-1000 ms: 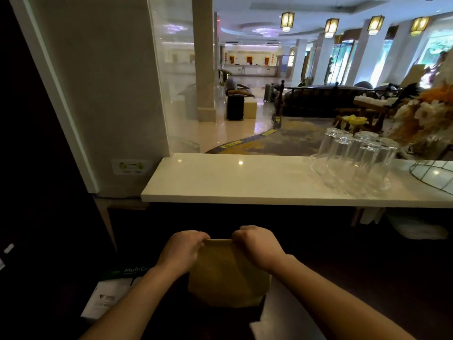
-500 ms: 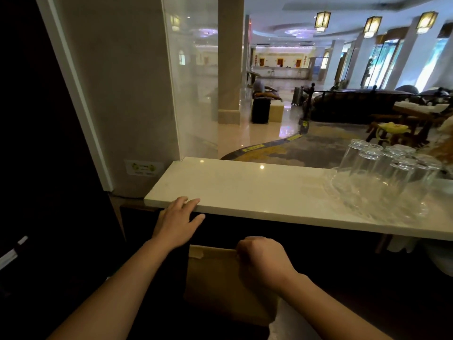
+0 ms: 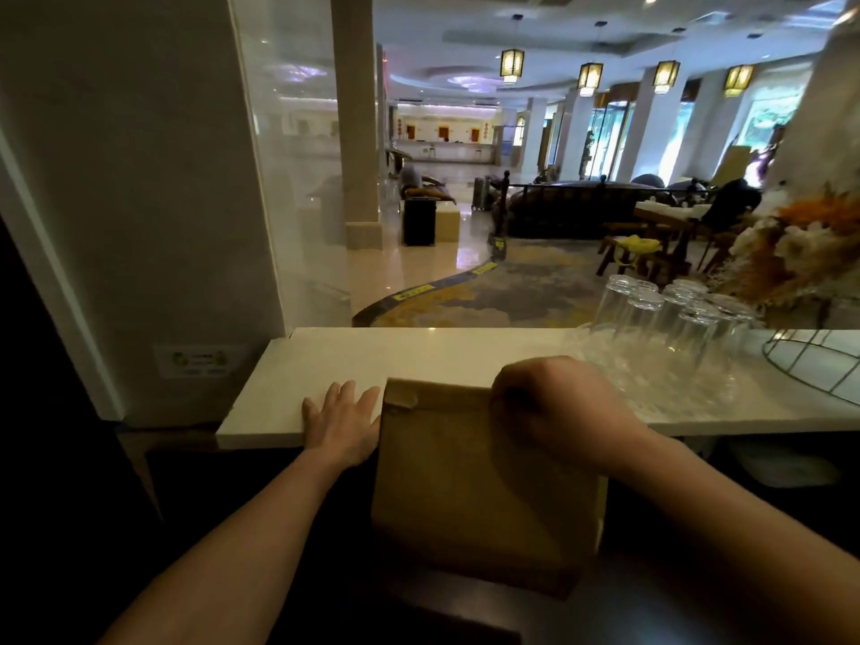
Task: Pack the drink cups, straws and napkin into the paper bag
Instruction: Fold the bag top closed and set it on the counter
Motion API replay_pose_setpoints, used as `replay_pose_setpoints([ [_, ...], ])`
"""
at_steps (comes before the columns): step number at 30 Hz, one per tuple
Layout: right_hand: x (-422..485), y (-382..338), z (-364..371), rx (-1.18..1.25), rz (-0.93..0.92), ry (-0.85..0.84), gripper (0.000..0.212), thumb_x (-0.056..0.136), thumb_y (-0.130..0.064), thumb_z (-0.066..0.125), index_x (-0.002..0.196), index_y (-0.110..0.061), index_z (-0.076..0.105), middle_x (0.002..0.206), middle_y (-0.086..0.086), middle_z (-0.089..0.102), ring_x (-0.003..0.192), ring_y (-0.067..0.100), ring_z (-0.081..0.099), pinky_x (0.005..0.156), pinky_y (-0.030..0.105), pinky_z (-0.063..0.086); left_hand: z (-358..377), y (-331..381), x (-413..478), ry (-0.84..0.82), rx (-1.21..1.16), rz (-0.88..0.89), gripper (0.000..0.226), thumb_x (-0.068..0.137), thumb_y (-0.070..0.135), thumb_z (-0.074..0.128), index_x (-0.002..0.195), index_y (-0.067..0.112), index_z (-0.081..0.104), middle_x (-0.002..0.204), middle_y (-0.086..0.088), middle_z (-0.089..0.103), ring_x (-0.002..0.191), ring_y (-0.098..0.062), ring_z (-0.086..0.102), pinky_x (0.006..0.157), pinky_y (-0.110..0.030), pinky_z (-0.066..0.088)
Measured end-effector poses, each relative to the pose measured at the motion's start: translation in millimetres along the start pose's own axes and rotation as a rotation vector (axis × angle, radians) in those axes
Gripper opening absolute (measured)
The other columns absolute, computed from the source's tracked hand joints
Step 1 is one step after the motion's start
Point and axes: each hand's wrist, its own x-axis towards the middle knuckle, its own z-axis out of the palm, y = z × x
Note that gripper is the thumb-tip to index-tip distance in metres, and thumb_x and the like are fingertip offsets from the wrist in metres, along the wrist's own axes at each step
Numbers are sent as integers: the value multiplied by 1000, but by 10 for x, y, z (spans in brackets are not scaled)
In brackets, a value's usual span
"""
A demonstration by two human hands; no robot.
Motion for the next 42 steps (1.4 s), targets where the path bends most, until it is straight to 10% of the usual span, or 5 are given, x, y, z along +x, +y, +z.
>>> replay_pose_setpoints([
  [5, 332, 65, -433, -55, 16, 68, 18, 88, -23, 59, 101, -31, 69, 99, -3, 72, 90, 21, 66, 79, 46, 57, 103, 32, 36, -9, 71, -30, 62, 96, 57, 35, 151, 32, 22, 164, -10, 10, 150, -32, 4, 113, -69, 3],
  [16, 1302, 481, -653, -75, -25, 100, 21, 92, -13, 58, 107, -19, 70, 105, 0, 70, 85, 13, 61, 73, 27, 48, 257, -39, 230, -24, -1, -101, 77, 81, 82, 2, 150, 48, 11, 165, -1, 9, 150, -31, 2, 112, -67, -6],
  [42, 1937, 1033, -133, 21, -39, 154, 16, 93, -16, 60, 105, -19, 69, 95, -4, 62, 82, 13, 59, 72, 28, 46, 310, -22, 260, 11, 17, -146, 77, 81, 79, 4, 150, 48, 11, 165, 2, 12, 150, -27, 4, 115, -63, -3],
])
